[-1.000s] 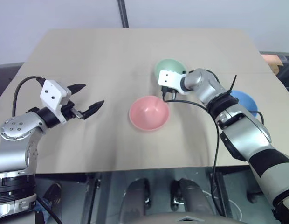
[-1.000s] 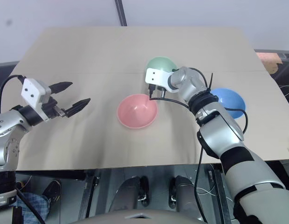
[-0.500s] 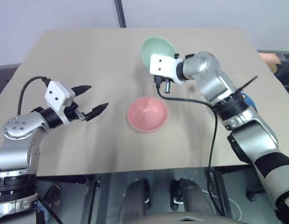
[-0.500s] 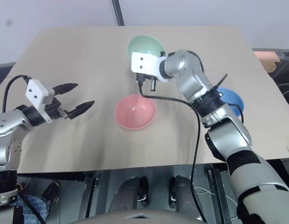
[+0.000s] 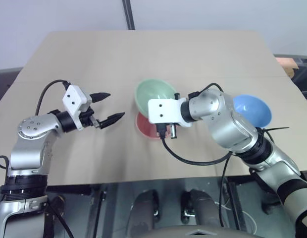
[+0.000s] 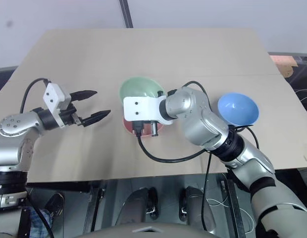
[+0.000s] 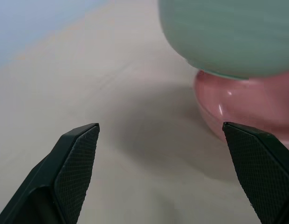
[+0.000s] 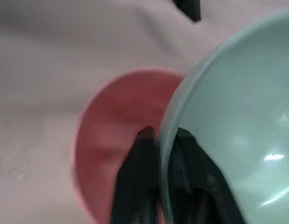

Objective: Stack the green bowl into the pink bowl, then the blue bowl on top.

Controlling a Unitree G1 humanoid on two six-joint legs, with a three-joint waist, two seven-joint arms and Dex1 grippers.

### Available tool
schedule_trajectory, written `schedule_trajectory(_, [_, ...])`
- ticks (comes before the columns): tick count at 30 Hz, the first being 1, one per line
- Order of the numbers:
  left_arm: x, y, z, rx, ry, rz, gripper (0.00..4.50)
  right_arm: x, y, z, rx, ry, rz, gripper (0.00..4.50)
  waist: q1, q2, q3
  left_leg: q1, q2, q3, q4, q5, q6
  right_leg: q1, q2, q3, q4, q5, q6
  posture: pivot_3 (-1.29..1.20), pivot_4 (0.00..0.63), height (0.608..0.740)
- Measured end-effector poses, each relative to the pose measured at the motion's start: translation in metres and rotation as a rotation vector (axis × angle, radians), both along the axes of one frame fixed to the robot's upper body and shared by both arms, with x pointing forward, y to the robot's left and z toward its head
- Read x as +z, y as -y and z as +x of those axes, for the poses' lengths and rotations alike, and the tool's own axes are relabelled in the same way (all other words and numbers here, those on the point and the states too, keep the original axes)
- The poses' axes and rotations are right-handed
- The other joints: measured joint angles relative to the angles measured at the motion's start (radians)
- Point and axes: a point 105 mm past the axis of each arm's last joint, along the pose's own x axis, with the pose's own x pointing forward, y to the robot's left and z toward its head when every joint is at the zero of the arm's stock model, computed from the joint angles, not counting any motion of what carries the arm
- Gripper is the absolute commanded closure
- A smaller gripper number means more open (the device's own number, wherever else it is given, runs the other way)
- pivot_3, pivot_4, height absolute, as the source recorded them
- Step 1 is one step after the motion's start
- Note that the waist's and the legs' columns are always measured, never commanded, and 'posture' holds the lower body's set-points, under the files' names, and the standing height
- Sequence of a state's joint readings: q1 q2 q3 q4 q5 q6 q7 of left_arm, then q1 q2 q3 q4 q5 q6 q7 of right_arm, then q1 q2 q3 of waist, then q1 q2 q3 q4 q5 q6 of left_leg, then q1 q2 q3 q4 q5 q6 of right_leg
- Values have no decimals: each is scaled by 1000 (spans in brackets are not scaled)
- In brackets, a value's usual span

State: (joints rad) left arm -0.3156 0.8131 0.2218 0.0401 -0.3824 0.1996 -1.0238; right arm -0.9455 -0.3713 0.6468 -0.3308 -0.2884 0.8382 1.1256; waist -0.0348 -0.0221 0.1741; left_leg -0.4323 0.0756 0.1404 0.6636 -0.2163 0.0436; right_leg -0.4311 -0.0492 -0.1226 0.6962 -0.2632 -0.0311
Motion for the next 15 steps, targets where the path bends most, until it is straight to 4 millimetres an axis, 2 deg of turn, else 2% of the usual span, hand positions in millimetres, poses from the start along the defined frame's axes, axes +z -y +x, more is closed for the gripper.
schedule_trajectory(4, [7, 3, 2, -20, 22, 7, 0, 1, 2, -1, -9, 3, 0, 545, 0, 0, 0, 0, 0, 0, 0, 0, 0, 0, 0, 0, 0, 0, 0, 0, 150, 740])
schedule_trajectory(7, [4, 6, 2, -37, 14, 13, 0, 1, 5, 1, -41, -23, 10, 545, -1, 0, 0, 0, 0, 0, 0, 0, 0, 0, 0, 0, 0, 0, 0, 0, 150, 740])
schedule_trajectory(11, [2, 10, 2, -51, 10, 7, 0, 25, 11, 8, -94, -14, 75, 545, 0, 0, 0, 0, 0, 0, 0, 0, 0, 0, 0, 0, 0, 0, 0, 0, 150, 740])
schedule_trajectory(14, [2, 11, 2, -55, 9, 6, 0, 38, 23, 10, -138, 0, 111, 545, 2, 0, 0, 0, 0, 0, 0, 0, 0, 0, 0, 0, 0, 0, 0, 0, 150, 740])
schedule_trajectory(15, [2, 12, 2, -60, 13, 4, 0, 42, 37, 10, -181, -23, 133, 545, 5, 0, 0, -1, 0, 0, 0, 0, 0, 0, 0, 0, -1, 0, 0, 0, 150, 740])
